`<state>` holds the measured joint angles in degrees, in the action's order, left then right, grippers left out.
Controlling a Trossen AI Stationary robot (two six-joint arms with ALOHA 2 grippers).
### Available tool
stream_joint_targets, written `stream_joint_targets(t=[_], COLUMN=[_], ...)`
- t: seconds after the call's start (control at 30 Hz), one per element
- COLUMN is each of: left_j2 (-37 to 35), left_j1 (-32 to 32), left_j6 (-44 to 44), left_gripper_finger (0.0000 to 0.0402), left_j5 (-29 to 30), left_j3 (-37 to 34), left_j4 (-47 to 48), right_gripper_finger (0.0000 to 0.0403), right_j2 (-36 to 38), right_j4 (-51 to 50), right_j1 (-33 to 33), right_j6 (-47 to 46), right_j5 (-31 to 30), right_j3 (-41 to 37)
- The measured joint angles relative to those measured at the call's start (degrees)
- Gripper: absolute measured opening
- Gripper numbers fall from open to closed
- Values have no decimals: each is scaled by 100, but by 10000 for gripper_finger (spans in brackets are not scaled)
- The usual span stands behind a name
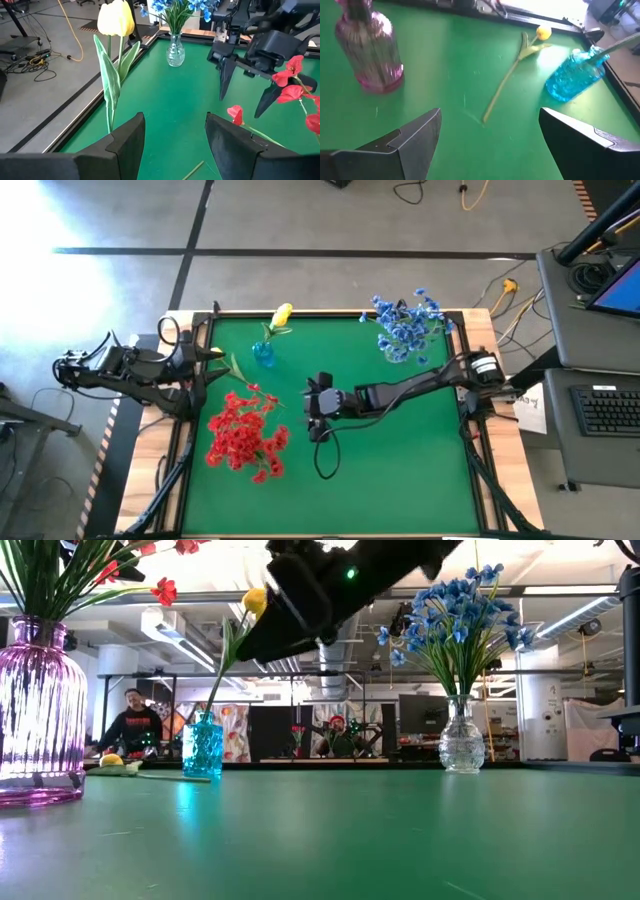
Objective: Sort flowers into vase by color
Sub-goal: Put the yellow flower into the blue vase
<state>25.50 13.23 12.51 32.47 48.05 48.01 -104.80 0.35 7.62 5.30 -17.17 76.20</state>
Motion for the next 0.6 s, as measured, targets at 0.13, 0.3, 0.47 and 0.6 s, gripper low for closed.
stream_joint_targets(t=[0.13, 0.3, 0.47, 0.6], left_j2=[0, 6, 20, 31], left_j1=[0, 0, 0, 2], left_j6=[7, 12, 63, 63], left_gripper_finger=[194, 194, 194, 194], left_j5=[0, 0, 1, 2], left_j3=[0, 0, -2, -7], left_j4=[0, 10, 0, 2], right_gripper_finger=[327, 327, 327, 327], right_j2=[-272, -866, -1383, -1736], right_j4=[819, 1681, 2134, 2211], right_j1=[-29, -81, -110, -227], right_j6=[-14, -178, -346, -546], right_j5=[-43, -248, -258, -256], right_j3=[-185, -150, -29, 190])
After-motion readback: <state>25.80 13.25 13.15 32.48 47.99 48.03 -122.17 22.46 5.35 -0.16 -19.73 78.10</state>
